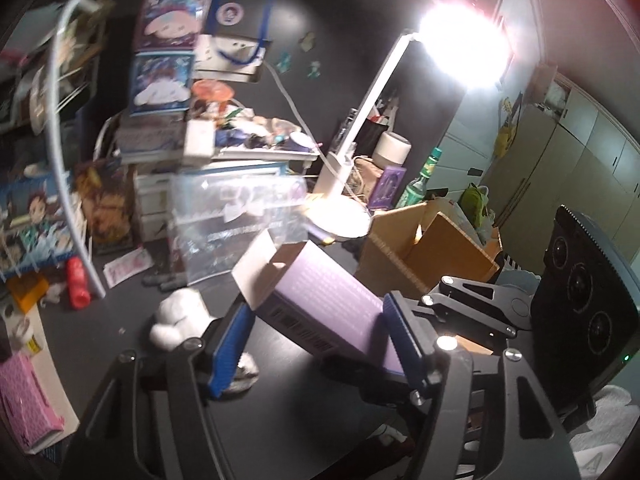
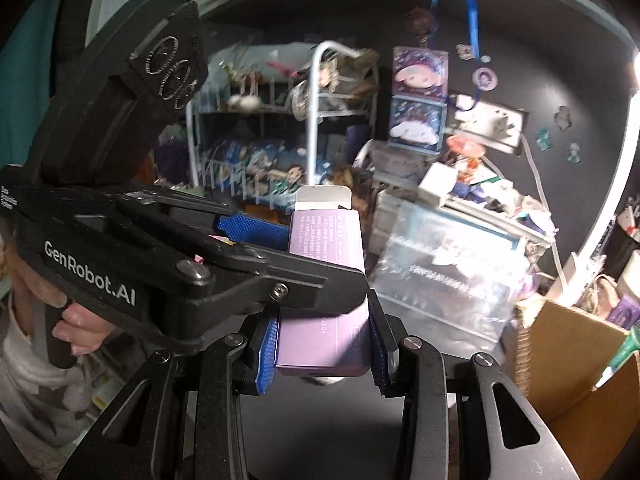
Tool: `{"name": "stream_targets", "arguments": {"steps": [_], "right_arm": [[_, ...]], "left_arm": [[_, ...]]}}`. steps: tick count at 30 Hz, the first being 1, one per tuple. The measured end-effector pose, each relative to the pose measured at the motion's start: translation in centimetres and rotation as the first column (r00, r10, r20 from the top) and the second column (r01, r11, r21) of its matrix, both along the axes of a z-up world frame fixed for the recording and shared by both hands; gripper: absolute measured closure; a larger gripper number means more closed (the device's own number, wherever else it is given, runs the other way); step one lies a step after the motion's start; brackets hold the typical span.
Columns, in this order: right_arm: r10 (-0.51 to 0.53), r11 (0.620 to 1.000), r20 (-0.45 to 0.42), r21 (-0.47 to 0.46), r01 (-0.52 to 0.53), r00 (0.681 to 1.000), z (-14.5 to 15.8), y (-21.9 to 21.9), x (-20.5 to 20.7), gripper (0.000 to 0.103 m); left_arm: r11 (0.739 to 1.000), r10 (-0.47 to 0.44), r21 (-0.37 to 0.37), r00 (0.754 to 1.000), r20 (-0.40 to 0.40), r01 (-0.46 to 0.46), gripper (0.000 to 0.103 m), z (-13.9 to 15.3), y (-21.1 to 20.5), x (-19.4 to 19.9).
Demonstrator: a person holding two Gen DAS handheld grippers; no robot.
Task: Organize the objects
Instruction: 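Grasp the lavender box lengthwise with the right gripper and lift it, then carry the lavender box into the cardboard box and open the right gripper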
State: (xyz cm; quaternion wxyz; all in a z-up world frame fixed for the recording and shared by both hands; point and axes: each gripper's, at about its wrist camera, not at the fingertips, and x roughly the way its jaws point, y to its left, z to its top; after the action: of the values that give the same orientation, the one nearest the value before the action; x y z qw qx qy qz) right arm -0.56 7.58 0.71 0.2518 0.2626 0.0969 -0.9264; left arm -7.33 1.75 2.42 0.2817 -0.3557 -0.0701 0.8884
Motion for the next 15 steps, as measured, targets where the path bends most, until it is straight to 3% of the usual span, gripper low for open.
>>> {"name": "stream_targets", "arguments": {"steps": [7,15], "right_arm": [[-0.055,0.997,0.007,-0.049,0.055,0.998,2.3,5.6,0.0,0.070],[-0.126,0.988,0.098,-0.081,0.135,0.987,2.8,13.1,-0.5,0.070]], "left_arm": [[0.997,-0.070,-0.038,0.998,0.006,0.070,0.041,2.5,6.1,-2.0],[0.986,-0.148,-0.053,0.981,0.123,0.155,0.041,1.9,13.7,-5.0]]}}
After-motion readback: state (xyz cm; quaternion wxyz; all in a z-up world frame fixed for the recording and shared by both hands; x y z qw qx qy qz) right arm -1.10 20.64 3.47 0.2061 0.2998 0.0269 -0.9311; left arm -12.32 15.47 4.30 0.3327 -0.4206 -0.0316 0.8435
